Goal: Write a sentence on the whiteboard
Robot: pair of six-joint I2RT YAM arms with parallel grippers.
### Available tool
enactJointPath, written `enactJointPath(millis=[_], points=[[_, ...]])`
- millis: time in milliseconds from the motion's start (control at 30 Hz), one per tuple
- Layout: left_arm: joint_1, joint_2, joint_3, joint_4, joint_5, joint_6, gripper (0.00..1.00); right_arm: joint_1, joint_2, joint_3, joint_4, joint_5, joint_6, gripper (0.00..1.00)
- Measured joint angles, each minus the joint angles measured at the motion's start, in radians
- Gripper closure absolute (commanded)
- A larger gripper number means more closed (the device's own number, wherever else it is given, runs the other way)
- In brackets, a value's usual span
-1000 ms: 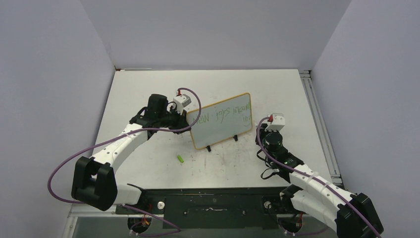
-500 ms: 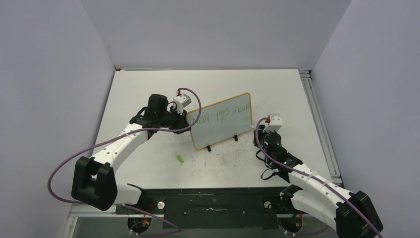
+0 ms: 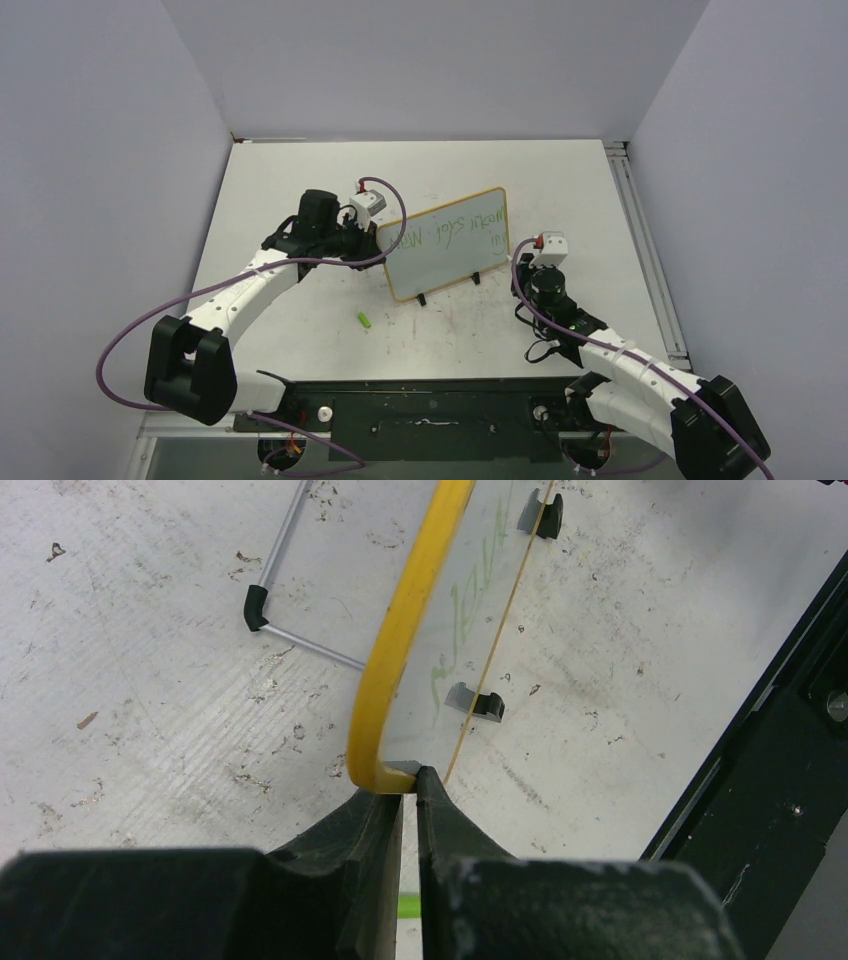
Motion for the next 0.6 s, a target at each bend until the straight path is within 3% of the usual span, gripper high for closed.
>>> enactJointPath(millis=[600], points=[[0.000, 0.000, 0.000, 0.000, 0.000, 0.000, 1.00, -0.020, 0.049, -0.007, 0.055, -0.017, -0.008, 0.95]])
